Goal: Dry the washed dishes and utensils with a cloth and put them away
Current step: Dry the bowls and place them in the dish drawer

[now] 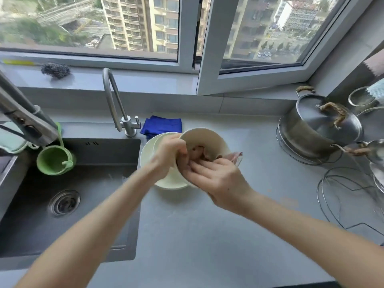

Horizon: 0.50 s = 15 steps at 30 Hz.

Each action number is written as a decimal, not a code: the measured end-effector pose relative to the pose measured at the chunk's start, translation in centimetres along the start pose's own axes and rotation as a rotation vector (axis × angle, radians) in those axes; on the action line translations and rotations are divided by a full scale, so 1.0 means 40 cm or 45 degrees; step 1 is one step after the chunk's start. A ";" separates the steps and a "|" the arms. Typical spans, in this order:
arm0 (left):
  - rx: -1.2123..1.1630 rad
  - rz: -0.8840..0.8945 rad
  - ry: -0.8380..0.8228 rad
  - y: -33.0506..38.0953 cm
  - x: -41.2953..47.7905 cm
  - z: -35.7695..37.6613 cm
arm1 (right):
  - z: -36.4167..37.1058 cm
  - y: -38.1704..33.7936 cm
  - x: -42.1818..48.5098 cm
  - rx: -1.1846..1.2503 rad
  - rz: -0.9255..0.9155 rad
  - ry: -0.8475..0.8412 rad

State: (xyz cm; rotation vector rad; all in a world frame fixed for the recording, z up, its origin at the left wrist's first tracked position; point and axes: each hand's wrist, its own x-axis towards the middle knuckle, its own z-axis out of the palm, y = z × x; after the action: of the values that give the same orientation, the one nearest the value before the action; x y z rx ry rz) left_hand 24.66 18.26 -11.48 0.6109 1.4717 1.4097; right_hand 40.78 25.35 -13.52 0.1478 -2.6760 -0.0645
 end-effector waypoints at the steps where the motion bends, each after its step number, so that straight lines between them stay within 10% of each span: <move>1: 0.190 -0.104 -0.122 0.021 0.006 -0.016 | -0.017 0.021 -0.012 -0.018 -0.175 -0.072; 6: 0.083 -0.088 -0.294 0.041 0.001 -0.012 | -0.045 0.066 -0.008 -0.185 -0.305 -0.078; 11: -0.255 0.331 0.230 -0.045 -0.051 0.098 | 0.004 -0.020 0.027 -0.039 0.313 0.126; 15: 0.014 0.029 0.027 0.027 -0.032 0.029 | -0.027 -0.014 -0.010 -0.076 0.055 0.028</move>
State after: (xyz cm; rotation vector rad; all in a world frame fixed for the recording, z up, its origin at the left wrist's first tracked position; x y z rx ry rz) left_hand 25.93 17.91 -9.92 0.6231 1.4941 1.4305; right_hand 41.68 24.80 -12.75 0.0716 -2.6505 -0.1279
